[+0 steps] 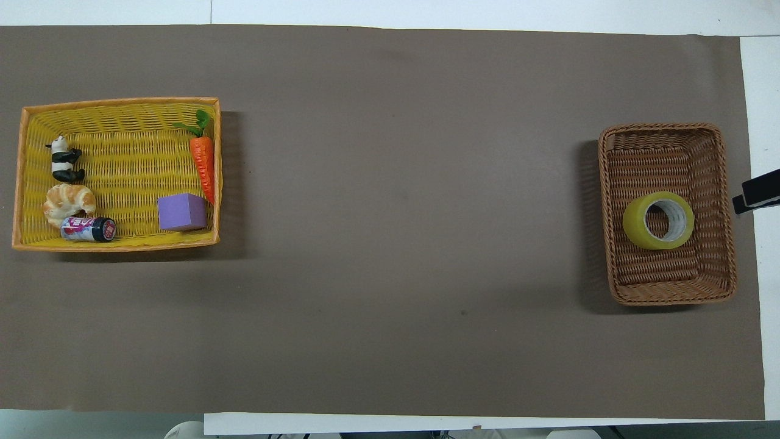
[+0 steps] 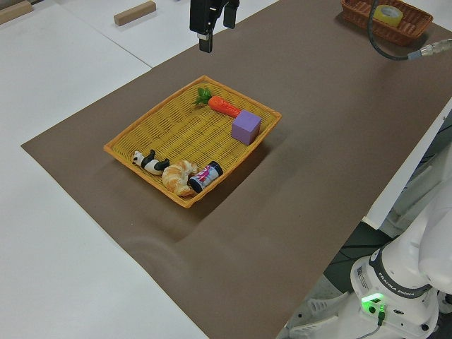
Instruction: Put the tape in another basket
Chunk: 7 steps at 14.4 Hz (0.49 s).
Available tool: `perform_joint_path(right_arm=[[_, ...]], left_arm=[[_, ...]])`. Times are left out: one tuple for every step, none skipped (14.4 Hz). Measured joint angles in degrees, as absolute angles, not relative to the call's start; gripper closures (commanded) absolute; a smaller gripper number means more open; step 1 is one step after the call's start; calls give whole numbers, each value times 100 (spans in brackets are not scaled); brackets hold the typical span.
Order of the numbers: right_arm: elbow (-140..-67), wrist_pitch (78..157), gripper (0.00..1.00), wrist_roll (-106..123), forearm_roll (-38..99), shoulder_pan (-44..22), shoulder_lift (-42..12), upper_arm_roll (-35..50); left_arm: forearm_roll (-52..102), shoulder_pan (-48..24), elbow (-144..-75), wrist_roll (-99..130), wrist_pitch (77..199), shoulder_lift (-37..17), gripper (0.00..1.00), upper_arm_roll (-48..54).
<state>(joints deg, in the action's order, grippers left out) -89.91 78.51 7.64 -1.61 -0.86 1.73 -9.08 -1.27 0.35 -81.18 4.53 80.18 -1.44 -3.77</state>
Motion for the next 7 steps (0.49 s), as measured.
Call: perform_joint_path(right_arm=[[-9013, 7848, 0, 761, -161, -85, 173, -923], [-9031, 7847, 0, 753, -161, -85, 174, -930], [-9050, 7846, 0, 737, -161, -86, 174, -930], [-9070, 7866, 0, 733, -161, -87, 176, -930], [-9102, 7919, 0, 733, -174, -87, 183, -930], [-9137, 7975, 0, 733, -205, -87, 190, -930], [-9158, 7995, 0, 733, -256, -87, 192, -929]], left_arm=[[-127, 35, -8118, 453, 8018, -144, 0, -377], [-127, 35, -8118, 453, 8018, -144, 0, -377], [-127, 35, -8118, 453, 8018, -144, 0, -377], [-127, 35, -8118, 453, 8018, -144, 0, -377], [-127, 35, -8118, 453, 8018, -144, 0, -377], [-127, 35, -8118, 453, 8018, -144, 0, -377], [-127, 35, -8118, 453, 8018, -144, 0, -377]])
